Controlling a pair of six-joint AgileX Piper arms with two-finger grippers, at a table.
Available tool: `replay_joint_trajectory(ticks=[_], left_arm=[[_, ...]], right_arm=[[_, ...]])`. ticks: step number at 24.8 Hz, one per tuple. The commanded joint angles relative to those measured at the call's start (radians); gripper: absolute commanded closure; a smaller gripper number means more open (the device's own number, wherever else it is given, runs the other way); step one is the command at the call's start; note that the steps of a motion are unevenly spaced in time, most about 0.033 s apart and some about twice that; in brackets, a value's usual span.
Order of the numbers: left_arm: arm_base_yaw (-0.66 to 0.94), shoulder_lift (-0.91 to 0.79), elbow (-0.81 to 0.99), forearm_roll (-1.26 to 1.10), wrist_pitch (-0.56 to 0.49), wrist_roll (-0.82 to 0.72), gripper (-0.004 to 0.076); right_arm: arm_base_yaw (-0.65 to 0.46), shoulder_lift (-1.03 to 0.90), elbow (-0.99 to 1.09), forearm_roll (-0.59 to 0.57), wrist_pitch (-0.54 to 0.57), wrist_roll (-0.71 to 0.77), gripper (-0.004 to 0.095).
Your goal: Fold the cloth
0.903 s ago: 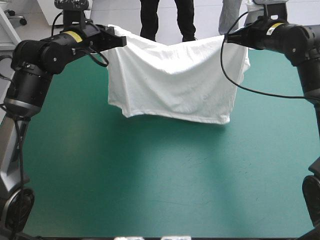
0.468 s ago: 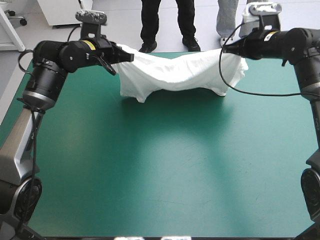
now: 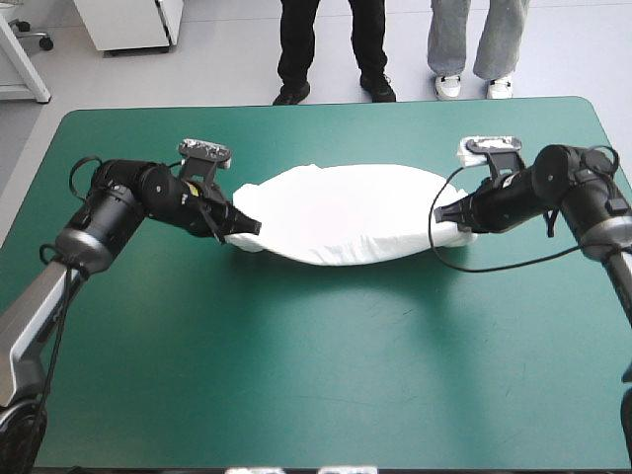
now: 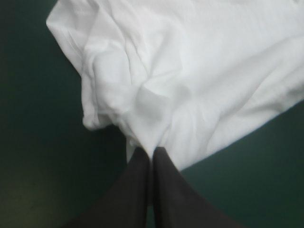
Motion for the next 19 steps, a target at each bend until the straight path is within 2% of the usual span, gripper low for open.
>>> replay_joint_trajectory(ticks=[1,12,19], left_arm=[[-0.029,-0.101,0.087,-0.015,-0.013,0.007,0.0733],[-0.103,-0.224,0.425,-0.017,0.045,-0.019,0.0733],[-0.103,-0.254,0.528,-0.023,0.045,-0.019,0.0733]], right_arm=[[0.036,-0.095,0.080,-0.006,-0.030,-0.015,0.0925],[0.085,-0.200,0.380,-0.021,0.040,-0.015,0.0925],[0.085,-0.266,0.532,-0.031,0.004,-0.015,0.0925]])
